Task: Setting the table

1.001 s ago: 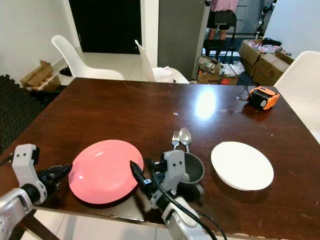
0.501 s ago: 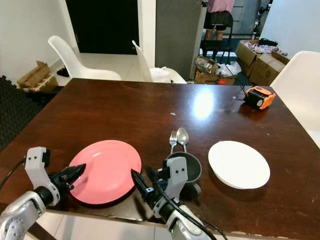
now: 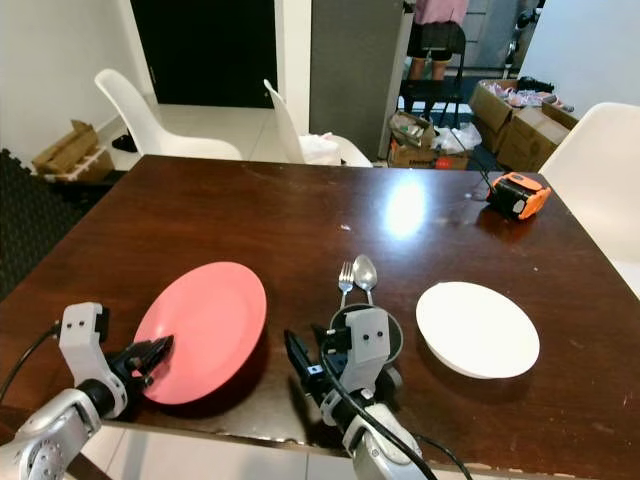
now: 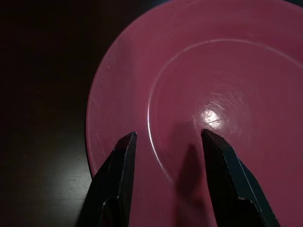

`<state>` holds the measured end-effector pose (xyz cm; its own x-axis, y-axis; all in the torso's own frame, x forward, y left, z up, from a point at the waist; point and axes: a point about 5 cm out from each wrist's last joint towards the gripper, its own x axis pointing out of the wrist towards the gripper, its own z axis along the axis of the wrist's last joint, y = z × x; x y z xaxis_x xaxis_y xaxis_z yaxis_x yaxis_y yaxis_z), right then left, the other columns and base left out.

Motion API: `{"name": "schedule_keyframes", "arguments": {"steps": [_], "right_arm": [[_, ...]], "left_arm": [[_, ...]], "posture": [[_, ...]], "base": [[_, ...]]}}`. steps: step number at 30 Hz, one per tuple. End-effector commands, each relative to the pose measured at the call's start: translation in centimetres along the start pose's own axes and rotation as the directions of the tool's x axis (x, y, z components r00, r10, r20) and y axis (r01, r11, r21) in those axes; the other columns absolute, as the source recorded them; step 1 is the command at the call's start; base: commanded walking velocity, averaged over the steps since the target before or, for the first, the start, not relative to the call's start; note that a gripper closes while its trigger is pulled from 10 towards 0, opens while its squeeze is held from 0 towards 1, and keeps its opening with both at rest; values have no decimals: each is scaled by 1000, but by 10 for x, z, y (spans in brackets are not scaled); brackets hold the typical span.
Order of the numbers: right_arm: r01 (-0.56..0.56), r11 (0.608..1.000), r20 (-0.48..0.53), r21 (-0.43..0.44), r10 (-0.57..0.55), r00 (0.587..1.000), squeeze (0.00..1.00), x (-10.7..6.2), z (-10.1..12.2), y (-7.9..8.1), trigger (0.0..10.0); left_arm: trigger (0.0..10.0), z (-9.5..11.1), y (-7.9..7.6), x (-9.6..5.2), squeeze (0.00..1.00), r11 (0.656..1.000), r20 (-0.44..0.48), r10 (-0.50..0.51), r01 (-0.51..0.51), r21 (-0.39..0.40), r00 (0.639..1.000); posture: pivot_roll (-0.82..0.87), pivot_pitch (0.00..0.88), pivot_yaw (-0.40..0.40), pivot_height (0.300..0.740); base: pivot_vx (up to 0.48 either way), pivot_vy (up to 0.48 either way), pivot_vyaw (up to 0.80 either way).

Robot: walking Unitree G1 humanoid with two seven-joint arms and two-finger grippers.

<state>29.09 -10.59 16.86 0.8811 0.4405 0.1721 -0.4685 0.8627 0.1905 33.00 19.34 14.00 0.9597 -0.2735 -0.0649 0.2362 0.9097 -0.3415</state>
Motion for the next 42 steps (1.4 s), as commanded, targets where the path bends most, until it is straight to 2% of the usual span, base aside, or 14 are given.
{"name": "schedule_keyframes", "arguments": {"steps": [1,9,10,11,12,17,20,26,27,28,38,39,41,42], "right_arm": [[15,1000,-13,15,-15,1000,0,-1,-5,-1,10000],[-136,982,112,129,122,986,0,20,26,18,10000],[-171,970,122,171,152,981,114,21,29,22,10000],[-171,970,122,171,152,981,114,21,29,22,10000],[-189,961,122,200,167,978,1000,22,29,23,10000],[-191,949,83,252,175,981,1000,22,22,24,10000],[-72,950,-10,304,78,997,1000,25,4,15,10000],[-21,935,-86,353,55,995,1000,31,-9,6,10000],[-31,925,-90,378,70,994,71,33,-10,6,10000],[-44,916,-88,399,86,992,0,36,-9,6,10000],[-208,829,-98,519,300,949,0,58,-11,14,10000],[-220,818,-122,532,332,935,0,60,-14,16,4588],[-221,816,-130,534,337,933,0,60,-15,17,4588],[-213,812,-151,543,344,927,0,61,-18,18,0]], "left_arm": [[10000,-15,10,-4,0,998,-57,56,-55,18,997],[10000,-39,0,-4,0,986,-141,52,-29,164,989],[10000,-39,0,-4,0,986,-137,51,-29,162,989],[10000,-39,0,-4,0,986,-137,51,-29,162,989],[10000,-38,0,-4,0,986,-134,51,-29,161,990],[10000,-38,0,-4,0,986,-127,49,-28,164,991],[10000,-38,0,-3,0,985,-116,47,-27,171,992],[10000,-39,-1,-4,0,984,-114,46,-26,175,992],[10000,-38,-1,-5,0,984,-114,46,-26,175,992],[10000,-38,-1,-5,0,984,-113,46,-26,174,993],[10000,-36,-1,-8,0,984,-103,45,-27,177,994],[10000,-35,-2,-8,0,984,-99,46,-28,177,994],[10000,-35,-2,-8,0,984,-98,46,-28,178,994],[10000,-35,-2,-8,0,984,-96,46,-29,177,994]], "posture": [[-11,188,104,740],[-11,195,95,740],[-8,196,93,740],[-8,196,93,740],[-6,198,92,740],[-6,200,89,740],[-3,201,87,740],[3,204,87,740],[3,204,87,740],[6,206,87,740],[26,215,73,740],[26,215,71,740],[26,215,71,740],[26,216,65,740]], "base": [[0,0,0],[0,0,0],[0,0,0],[0,0,0],[0,0,0],[0,0,0],[0,0,0],[0,0,0],[0,0,0],[0,0,0],[0,0,0],[0,0,0],[0,0,0],[0,0,0]]}}
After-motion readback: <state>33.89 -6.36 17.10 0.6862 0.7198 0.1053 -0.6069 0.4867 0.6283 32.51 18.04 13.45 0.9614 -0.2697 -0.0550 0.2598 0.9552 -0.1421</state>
